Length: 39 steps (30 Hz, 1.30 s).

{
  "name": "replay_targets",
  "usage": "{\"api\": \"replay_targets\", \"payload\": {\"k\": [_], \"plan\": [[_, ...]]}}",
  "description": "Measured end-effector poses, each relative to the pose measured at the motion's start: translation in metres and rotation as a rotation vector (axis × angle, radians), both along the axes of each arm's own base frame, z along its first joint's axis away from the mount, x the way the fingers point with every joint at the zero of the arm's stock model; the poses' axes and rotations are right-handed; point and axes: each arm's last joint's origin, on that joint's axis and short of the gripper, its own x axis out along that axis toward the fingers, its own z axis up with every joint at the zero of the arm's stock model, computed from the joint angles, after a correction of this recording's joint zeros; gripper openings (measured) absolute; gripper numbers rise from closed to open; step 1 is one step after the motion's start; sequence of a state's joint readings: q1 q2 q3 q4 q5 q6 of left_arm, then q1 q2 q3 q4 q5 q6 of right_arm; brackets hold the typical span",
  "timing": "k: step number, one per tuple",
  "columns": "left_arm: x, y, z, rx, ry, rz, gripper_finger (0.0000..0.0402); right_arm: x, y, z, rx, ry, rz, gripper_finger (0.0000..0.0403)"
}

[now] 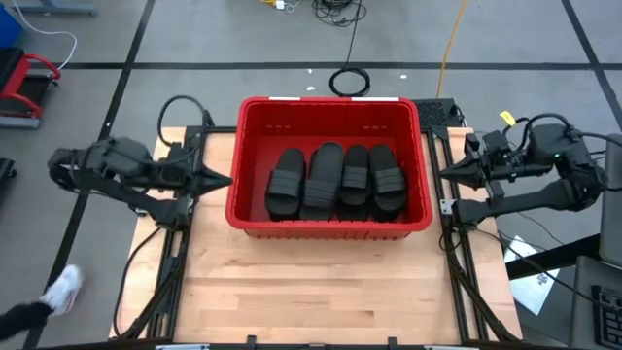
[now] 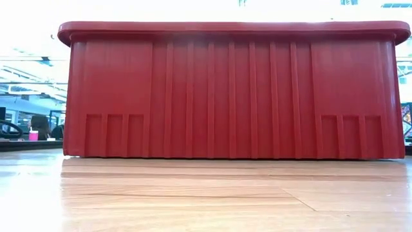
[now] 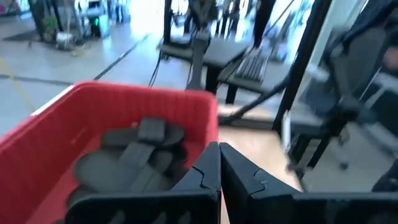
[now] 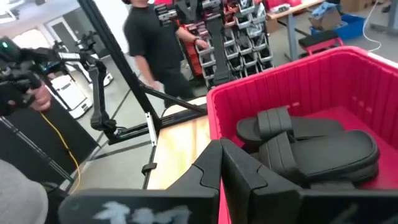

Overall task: Pick and place slides into bin
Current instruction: Return to Home Position

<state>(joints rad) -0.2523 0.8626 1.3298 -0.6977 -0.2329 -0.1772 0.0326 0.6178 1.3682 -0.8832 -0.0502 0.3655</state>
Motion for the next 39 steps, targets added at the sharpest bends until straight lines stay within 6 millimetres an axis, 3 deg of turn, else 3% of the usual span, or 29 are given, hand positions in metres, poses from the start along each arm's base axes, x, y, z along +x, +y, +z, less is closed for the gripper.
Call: {"api": "replay_targets", "payload": {"k": [5, 10, 17, 26, 30, 36, 39], "plan": [[-0.004, -0.009, -0.029, 0.001, -0.183, 0.024, 0.0, -0.005, 0.0, -0.016, 0.006, -0.025, -0.007, 0.0], [-0.018, -0.006, -0.049, 0.009, -0.244, 0.08, 0.0, -0.03, -0.004, -0.039, -0.004, -0.106, -0.105, 0.0], [-0.049, 0.005, -0.061, -0.012, -0.343, 0.064, 0.0, -0.054, -0.007, -0.082, -0.002, -0.161, -0.17, 0.0], [-0.07, 0.014, -0.112, -0.098, -0.46, 0.067, 0.0, -0.05, -0.007, -0.126, 0.008, -0.23, -0.203, 0.0], [-0.072, 0.015, -0.133, -0.11, -0.473, 0.08, 0.0, -0.047, -0.008, -0.134, -0.003, -0.187, -0.234, 0.0], [-0.093, 0.026, -0.15, -0.139, -0.475, 0.138, 0.0, -0.048, -0.01, -0.14, -0.026, -0.124, -0.286, 0.0], [-0.096, 0.028, -0.148, -0.129, -0.448, 0.156, 0.0, -0.048, -0.009, -0.141, -0.017, -0.117, -0.271, 0.0]]}}
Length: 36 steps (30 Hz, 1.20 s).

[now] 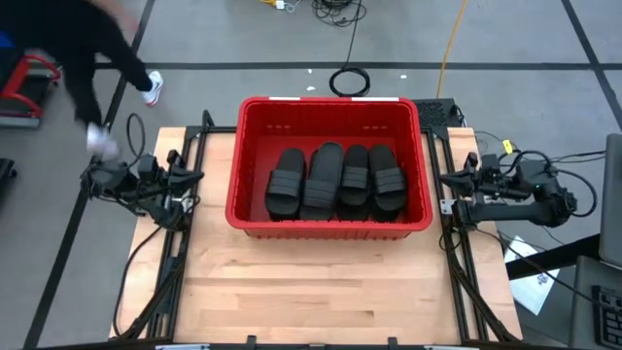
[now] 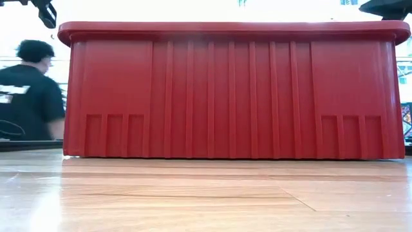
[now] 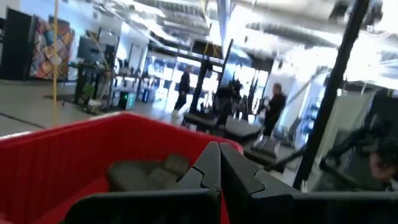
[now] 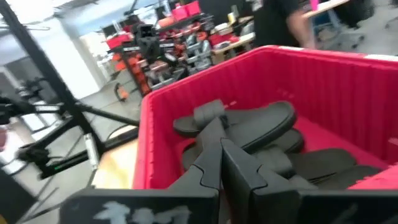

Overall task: Pick and place slides into bin
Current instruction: Return to Home Position

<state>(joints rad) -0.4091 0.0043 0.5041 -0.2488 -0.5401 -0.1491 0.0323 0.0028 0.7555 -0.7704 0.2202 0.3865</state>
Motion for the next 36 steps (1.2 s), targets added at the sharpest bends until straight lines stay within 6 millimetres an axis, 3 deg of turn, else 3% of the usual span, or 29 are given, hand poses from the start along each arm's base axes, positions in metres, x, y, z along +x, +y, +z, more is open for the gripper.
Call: {"api": "replay_targets", "payload": {"k": [5, 10, 15, 20, 24, 31, 36], "plan": [[0.0, 0.0, -0.003, 0.015, 0.04, -0.013, 0.0, 0.0, 0.001, -0.005, 0.015, 0.049, 0.041, 0.0], [-0.001, 0.0, -0.003, 0.006, 0.044, -0.015, 0.0, 0.009, 0.003, -0.004, 0.025, -0.027, 0.087, 0.0], [0.0, 0.0, -0.004, 0.004, 0.053, -0.011, 0.0, 0.021, 0.003, -0.027, 0.045, 0.079, 0.092, 0.0], [0.0, 0.0, -0.004, -0.033, 0.048, -0.021, 0.0, 0.029, 0.004, -0.029, 0.008, 0.035, 0.095, 0.0], [0.0, 0.0, -0.004, -0.062, 0.048, -0.028, 0.0, 0.033, 0.006, -0.019, -0.006, -0.095, 0.175, 0.0], [0.0, 0.0, -0.004, -0.11, 0.042, -0.023, 0.0, 0.039, 0.008, -0.031, 0.023, -0.049, 0.239, 0.0], [0.0, 0.0, -0.004, -0.162, 0.034, -0.031, 0.0, 0.049, 0.012, -0.024, 0.046, -0.269, 0.365, 0.0]]}}
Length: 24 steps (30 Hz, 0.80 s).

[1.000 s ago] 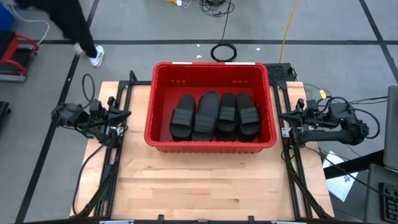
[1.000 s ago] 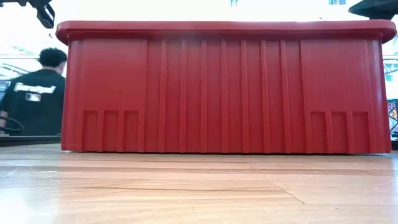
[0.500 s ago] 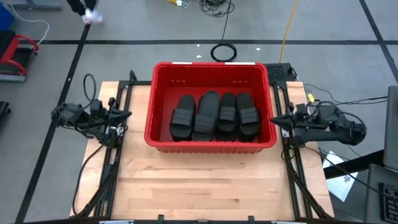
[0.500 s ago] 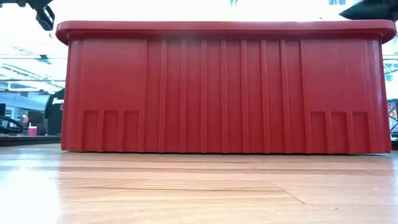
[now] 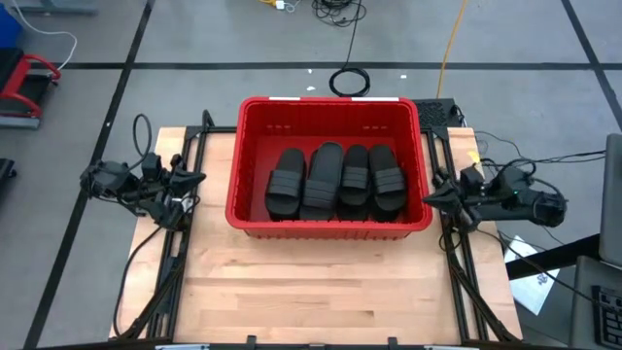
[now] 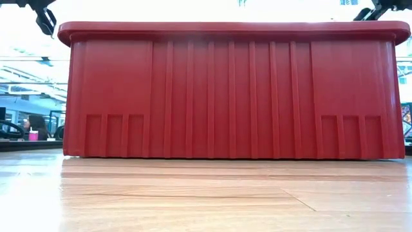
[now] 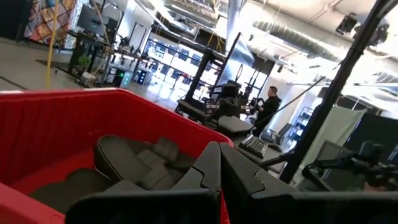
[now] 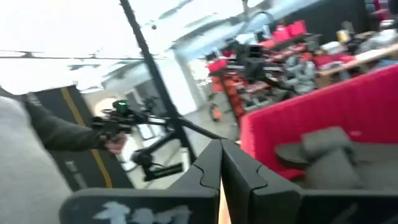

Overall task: Pick and place slides into bin
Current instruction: Return to Home Position

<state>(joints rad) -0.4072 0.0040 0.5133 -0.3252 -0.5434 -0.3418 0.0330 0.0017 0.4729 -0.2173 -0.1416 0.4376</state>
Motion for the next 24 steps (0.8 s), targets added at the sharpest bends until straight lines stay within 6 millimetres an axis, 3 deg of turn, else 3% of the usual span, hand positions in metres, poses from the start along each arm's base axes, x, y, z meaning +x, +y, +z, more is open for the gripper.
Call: {"api": "replay_targets", "payload": {"k": [14, 18, 24], "plan": [[0.0, 0.002, 0.0, -0.17, -0.025, 0.033, 0.0, 0.023, 0.004, -0.035, -0.04, -0.051, 0.07, 0.0], [0.0, 0.002, 0.0, -0.186, -0.029, 0.042, 0.0, 0.025, 0.007, -0.034, -0.035, -0.201, 0.116, 0.0], [-0.001, 0.003, 0.0, -0.179, -0.029, 0.063, 0.0, 0.031, 0.012, -0.059, 0.075, -0.299, 0.174, 0.0]]}}
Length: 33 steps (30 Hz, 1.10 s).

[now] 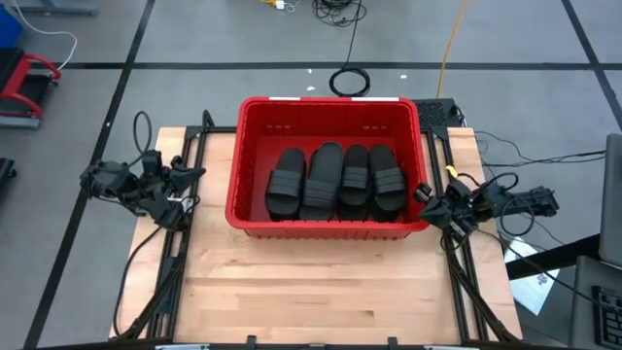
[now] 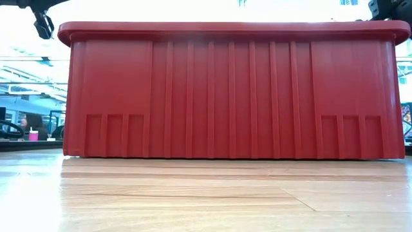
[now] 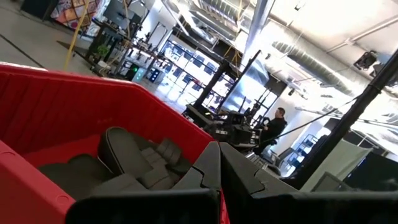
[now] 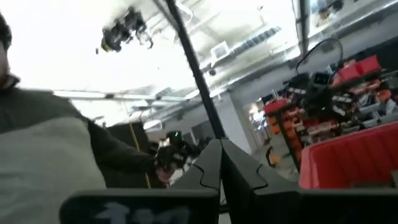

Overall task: Pick and place slides into bin
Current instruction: Return to Home Position

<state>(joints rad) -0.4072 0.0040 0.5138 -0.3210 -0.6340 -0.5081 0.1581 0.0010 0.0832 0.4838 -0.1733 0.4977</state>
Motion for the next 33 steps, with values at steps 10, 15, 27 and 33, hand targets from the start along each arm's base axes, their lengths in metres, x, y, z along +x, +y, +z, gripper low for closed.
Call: {"api": "replay_targets", "payload": {"k": [10, 15, 27, 33], "plan": [[0.001, 0.0, -0.003, -0.01, 0.023, -0.007, 0.0, -0.001, 0.003, 0.005, -0.069, 0.205, -0.013, 0.0], [0.001, 0.0, -0.005, -0.003, 0.042, -0.008, 0.0, -0.009, 0.0, 0.026, -0.133, 0.175, -0.072, 0.0], [0.001, -0.001, -0.004, 0.016, 0.035, -0.043, 0.0, -0.009, 0.0, 0.026, -0.091, 0.113, -0.059, 0.0], [0.001, -0.002, -0.001, 0.111, 0.027, -0.043, 0.0, -0.004, -0.001, 0.018, -0.113, 0.115, -0.158, 0.0]]}}
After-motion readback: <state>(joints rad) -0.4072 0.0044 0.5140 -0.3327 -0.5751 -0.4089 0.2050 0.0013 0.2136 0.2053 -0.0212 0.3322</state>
